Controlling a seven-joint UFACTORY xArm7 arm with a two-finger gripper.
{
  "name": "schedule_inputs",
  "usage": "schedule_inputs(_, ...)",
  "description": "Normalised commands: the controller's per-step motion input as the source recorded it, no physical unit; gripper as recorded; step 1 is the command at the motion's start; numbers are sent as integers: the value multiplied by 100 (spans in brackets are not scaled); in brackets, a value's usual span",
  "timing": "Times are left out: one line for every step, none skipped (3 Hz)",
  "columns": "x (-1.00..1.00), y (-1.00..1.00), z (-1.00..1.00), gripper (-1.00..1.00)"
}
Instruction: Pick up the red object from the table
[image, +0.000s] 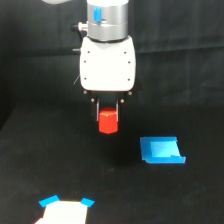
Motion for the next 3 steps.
schedule_inputs(98, -23, 78, -86)
schedule_inputs(100, -14, 55, -96)
schedule_inputs(100, -13, -3, -100)
